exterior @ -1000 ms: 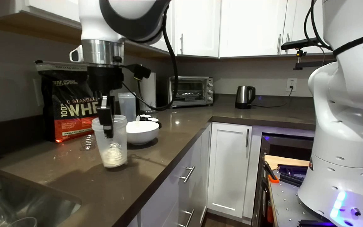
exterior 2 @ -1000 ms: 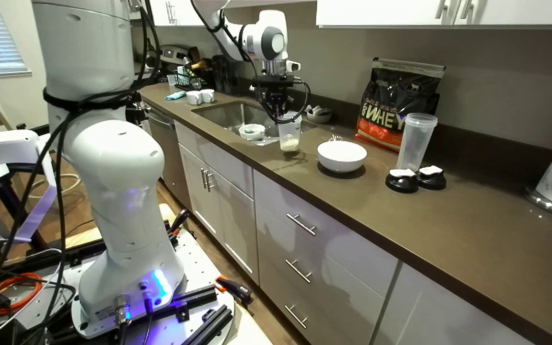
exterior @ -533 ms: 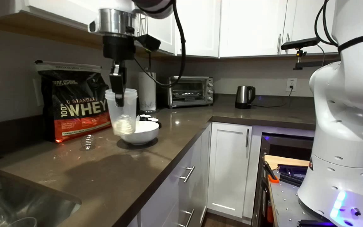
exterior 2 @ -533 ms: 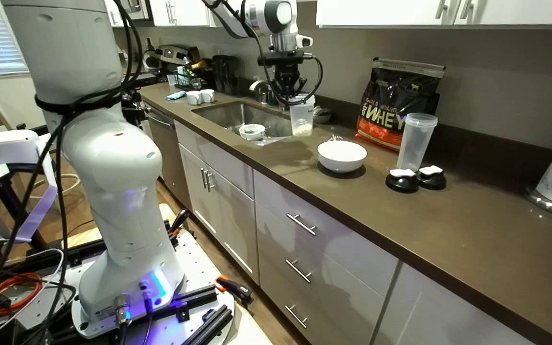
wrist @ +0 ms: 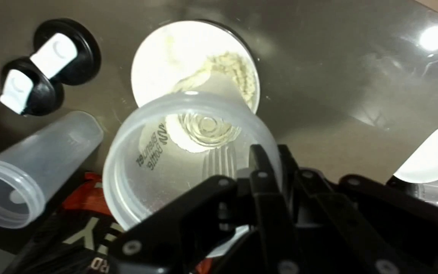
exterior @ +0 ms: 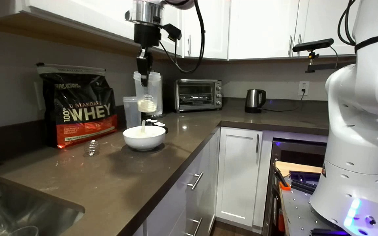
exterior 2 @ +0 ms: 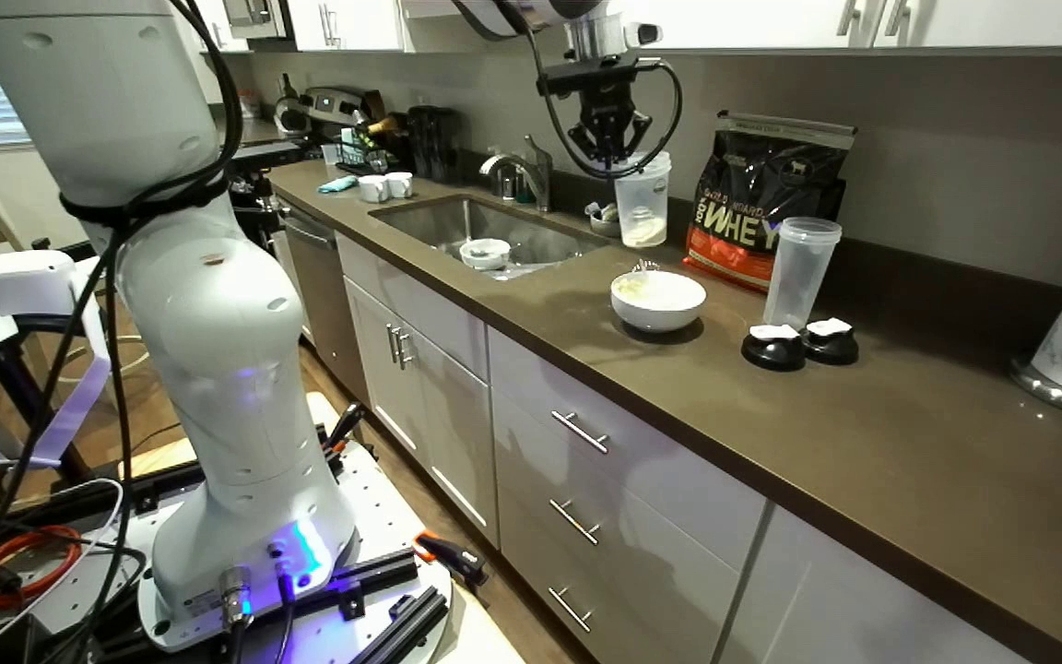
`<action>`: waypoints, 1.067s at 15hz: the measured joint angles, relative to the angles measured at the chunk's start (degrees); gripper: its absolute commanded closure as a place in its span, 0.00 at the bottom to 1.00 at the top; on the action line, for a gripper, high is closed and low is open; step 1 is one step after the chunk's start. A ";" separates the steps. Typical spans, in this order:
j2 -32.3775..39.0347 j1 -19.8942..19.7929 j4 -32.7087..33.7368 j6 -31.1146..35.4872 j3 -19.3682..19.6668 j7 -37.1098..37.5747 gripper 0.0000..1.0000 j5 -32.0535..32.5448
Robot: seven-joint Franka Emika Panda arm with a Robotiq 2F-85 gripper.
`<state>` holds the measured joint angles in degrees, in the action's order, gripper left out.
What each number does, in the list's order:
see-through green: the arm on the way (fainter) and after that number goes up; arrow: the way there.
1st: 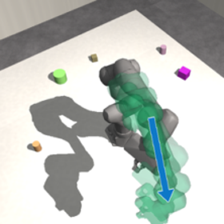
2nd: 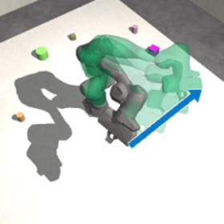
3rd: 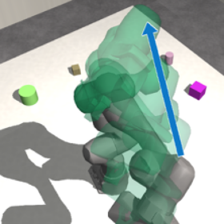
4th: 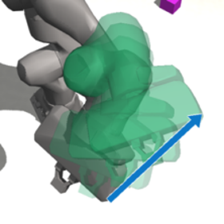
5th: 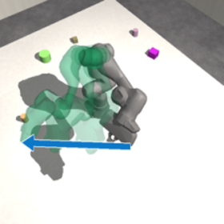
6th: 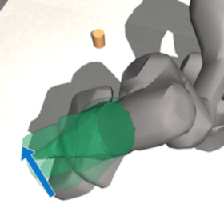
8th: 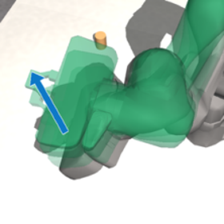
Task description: Move the clear bottle on the left to the right
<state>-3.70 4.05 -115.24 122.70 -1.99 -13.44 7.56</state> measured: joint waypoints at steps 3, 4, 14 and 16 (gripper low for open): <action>-0.70 -2.19 -0.49 0.00 2.21 0.12 0.98 1.13; -0.79 -2.92 -0.80 0.00 2.88 0.21 0.98 1.44; -0.47 -8.43 -5.75 0.45 8.70 2.43 0.98 1.33; 0.12 -9.06 -6.37 1.46 9.76 2.42 0.98 0.19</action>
<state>-3.58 -5.00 -121.61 124.16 7.77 -11.02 7.75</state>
